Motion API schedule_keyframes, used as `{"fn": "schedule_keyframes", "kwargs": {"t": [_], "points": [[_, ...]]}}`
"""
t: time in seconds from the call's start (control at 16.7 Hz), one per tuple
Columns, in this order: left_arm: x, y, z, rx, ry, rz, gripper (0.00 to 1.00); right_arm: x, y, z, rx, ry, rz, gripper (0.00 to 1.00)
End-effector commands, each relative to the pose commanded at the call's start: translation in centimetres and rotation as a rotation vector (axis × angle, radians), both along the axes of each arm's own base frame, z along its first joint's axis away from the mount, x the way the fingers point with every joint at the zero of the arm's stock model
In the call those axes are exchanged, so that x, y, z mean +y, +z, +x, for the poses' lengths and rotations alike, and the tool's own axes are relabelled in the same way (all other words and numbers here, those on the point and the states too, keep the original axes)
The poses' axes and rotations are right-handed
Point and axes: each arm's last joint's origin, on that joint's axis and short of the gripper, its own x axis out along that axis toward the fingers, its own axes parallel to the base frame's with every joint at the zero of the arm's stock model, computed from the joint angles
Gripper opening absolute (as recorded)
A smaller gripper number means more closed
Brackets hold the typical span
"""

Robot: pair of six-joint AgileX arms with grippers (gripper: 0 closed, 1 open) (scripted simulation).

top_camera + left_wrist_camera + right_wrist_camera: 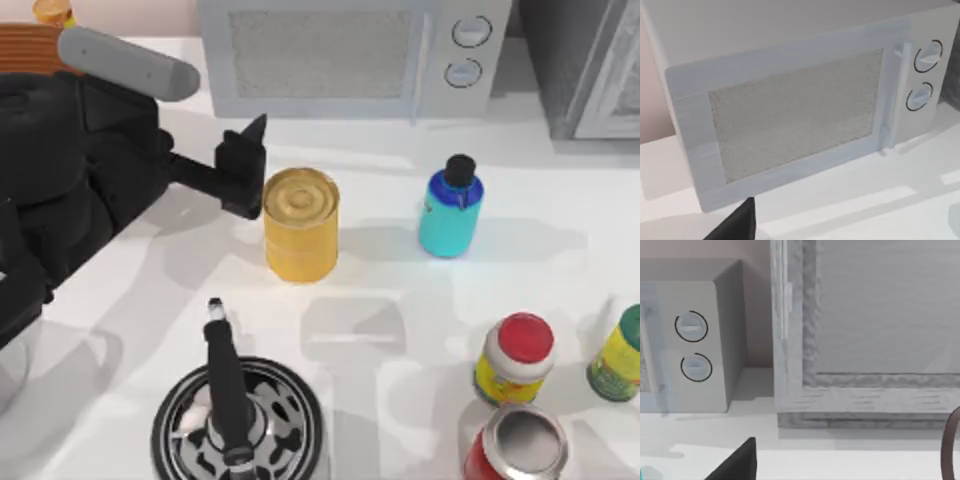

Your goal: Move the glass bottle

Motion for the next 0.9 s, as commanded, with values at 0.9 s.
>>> {"fn": "schedule_keyframes", "kwargs": {"t": [0.9], "points": [[-13.9, -11.0, 3.8, 0.216, -0.321, 0.145, 1.0, 0.0, 0.0, 0.0, 0.0, 0.0, 0.0, 1.0]]}}
